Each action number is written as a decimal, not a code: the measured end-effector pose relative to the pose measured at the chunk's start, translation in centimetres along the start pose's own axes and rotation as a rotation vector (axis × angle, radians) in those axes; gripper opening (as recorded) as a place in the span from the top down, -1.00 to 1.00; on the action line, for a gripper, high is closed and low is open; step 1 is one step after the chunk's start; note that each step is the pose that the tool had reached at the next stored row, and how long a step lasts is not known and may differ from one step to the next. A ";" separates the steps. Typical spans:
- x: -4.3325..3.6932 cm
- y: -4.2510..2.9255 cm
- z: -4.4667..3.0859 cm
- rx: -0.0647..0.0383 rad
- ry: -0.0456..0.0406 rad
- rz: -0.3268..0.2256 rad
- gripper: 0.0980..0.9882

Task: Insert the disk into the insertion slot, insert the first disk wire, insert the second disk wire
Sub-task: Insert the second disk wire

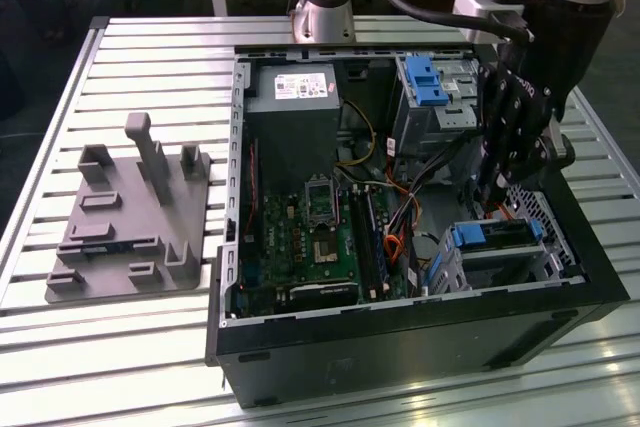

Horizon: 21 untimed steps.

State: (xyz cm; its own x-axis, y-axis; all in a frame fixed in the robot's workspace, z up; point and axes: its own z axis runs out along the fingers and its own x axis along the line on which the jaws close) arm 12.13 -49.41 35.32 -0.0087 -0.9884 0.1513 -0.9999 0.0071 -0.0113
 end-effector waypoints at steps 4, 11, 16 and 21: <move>-0.36 0.10 0.09 0.003 0.0062 -0.003 0.59; -0.37 0.35 0.18 0.017 0.0020 0.000 0.59; -0.37 0.38 0.18 0.015 0.0023 0.007 0.62; -0.15 0.34 0.22 0.014 0.0024 0.014 0.89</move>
State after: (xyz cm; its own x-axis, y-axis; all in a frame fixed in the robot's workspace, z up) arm 11.80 -49.29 35.07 -0.0228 -0.9879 0.1534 -0.9994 0.0188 -0.0276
